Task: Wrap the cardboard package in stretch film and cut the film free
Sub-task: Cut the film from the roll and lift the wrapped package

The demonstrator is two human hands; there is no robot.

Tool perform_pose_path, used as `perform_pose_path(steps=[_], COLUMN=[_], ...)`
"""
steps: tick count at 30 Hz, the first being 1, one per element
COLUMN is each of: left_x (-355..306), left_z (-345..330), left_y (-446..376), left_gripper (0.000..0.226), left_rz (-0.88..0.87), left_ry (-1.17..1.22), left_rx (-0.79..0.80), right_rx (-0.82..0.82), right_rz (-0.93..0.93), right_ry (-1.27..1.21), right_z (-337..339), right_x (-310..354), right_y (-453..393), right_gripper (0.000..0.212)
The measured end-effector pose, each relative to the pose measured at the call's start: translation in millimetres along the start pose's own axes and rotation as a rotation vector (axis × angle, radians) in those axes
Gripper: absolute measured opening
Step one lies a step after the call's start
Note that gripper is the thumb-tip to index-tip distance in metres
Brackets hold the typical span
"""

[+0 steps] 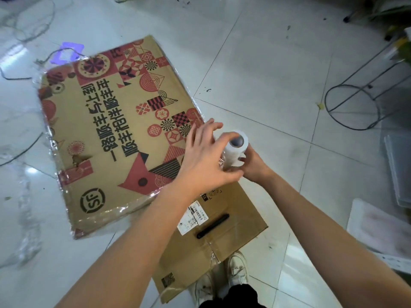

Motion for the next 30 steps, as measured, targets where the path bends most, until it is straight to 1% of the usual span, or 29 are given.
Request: perform_pose_path(steps=[2, 3, 4, 5, 6, 9, 11, 15, 19, 21, 23, 27, 30], left_x=[5.4, 9.9, 14.3, 17.9, 20.3, 21.5, 21.6, 26.7, 32.8, 38.3, 43.1, 51.2, 54.7], left_z=[-11.1, -15.9, -18.7, -20.6, -20.5, -16.7, -14.5, -6.1, 17.6, 43.0, 76.2, 150.1, 183.5], left_y=[16.7, 24.4, 31.2, 36.1, 38.3, 36.1, 35.3, 40.5, 43.3, 36.8, 25.9, 3.6, -9.1], left_gripper=[0.114, 0.125, 0.130, 0.129, 0.126, 0.113, 0.106, 0.105, 0.102, 0.097, 0.095, 0.096, 0.099], left_rz=[-0.006, 0.013, 0.046, 0.085, 0.118, 0.130, 0.115, 0.091, 0.061, 0.050, 0.015, -0.042, -0.044], left_ry=[-0.373, -0.522, -0.611, -0.653, -0.662, -0.658, -0.657, -0.654, -0.617, -0.583, -0.558, -0.447, -0.273], left_rx=[0.191, 0.277, 0.332, 0.358, 0.354, 0.304, 0.304, 0.294, 0.299, 0.330, 0.352, 0.364, 0.375], right_rx=[0.117, 0.133, 0.123, 0.100, 0.086, 0.067, 0.072, 0.141, 0.183, 0.200, 0.219, 0.203, 0.169], right_rz=[-0.089, -0.117, -0.134, -0.145, -0.150, -0.140, -0.148, -0.147, -0.083, -0.015, 0.016, 0.046, 0.079], right_ry=[0.040, 0.042, 0.025, 0.010, 0.002, -0.024, -0.040, -0.008, -0.009, -0.049, -0.093, -0.104, -0.168], right_z=[-0.8, -0.8, -0.6, -0.2, -0.1, -2.3, -4.8, -10.2, -14.8, -16.7, -19.7, -22.7, -20.4], right_x=[-1.5, -3.3, -3.8, -5.0, -6.0, -6.7, -5.9, 1.5, 22.7, 43.6, 69.7, 126.4, 154.2], right_y=[-5.4, -7.1, -8.8, -10.5, -12.4, -15.2, -16.6, -14.4, -1.6, 4.9, 11.5, 23.8, 35.5], right_gripper=[0.080, 0.077, 0.073, 0.069, 0.066, 0.063, 0.065, 0.065, 0.060, 0.066, 0.071, 0.067, 0.062])
Point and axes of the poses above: each hand's wrist, its own y-axis away from the middle knuckle, its own z-axis out of the back of the hand, x = y × z, the point moved 3 cm from there along -y, towards the middle knuckle, and after that the axes turned 8 degrees about -y, right-handed, at the moved point
